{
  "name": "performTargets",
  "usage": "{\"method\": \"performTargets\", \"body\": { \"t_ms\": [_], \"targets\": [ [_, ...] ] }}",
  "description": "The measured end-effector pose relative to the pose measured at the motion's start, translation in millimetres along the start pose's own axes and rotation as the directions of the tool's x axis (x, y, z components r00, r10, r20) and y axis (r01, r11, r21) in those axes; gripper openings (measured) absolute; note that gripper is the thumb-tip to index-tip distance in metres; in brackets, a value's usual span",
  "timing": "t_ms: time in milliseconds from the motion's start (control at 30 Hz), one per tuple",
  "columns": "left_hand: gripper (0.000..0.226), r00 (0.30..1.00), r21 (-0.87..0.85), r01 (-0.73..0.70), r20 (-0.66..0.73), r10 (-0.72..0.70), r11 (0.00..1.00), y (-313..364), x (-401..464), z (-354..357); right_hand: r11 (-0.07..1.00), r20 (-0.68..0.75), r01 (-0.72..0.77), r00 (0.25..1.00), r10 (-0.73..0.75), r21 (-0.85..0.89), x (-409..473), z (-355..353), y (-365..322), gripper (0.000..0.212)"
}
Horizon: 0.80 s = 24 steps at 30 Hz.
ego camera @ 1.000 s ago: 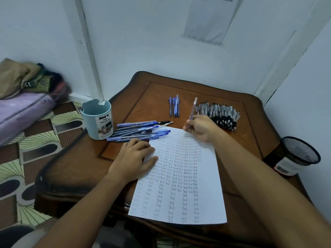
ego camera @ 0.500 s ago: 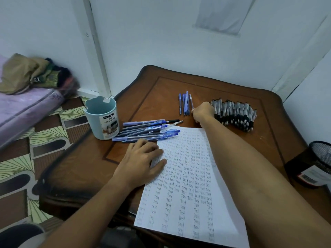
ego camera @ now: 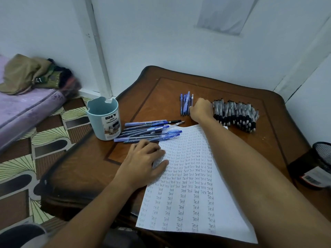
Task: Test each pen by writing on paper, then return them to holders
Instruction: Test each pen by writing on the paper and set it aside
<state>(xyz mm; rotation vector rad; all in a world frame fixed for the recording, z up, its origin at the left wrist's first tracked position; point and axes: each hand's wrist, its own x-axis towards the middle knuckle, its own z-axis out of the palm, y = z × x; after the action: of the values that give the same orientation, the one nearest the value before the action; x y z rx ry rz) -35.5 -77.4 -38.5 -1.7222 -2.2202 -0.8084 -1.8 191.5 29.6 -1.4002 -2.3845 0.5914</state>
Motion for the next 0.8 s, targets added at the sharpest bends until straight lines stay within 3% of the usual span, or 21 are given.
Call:
{"method": "performTargets", "body": {
  "t_ms": [67,167,267,533,800],
  "targets": [
    [0.044,1.0,0.001,-0.002,0.003,0.002,1.0,0,0,0,0.987,-0.015,0.154,0.988,-0.155,-0.044,-8,0,-7,0.023],
    [0.043,1.0,0.006,-0.01,-0.003,0.01,1.0,-1,0,1,0.93,0.161,0.366,0.918,-0.363,0.013,-22,2,-21,0.026],
    [0.043,1.0,0.001,-0.008,-0.009,0.008,1.0,0,-1,1,0.877,0.325,0.48,0.827,-0.458,0.016,-33,3,-36,0.029],
    [0.042,1.0,0.01,-0.013,-0.003,0.013,1.0,1,0,1,0.816,0.498,0.571,0.737,-0.457,-0.097,-34,23,-67,0.022],
    [0.041,1.0,0.011,-0.015,-0.008,0.015,1.0,0,1,2,0.774,0.487,0.61,0.735,-0.472,-0.172,-36,26,-75,0.012]
  ]
}}
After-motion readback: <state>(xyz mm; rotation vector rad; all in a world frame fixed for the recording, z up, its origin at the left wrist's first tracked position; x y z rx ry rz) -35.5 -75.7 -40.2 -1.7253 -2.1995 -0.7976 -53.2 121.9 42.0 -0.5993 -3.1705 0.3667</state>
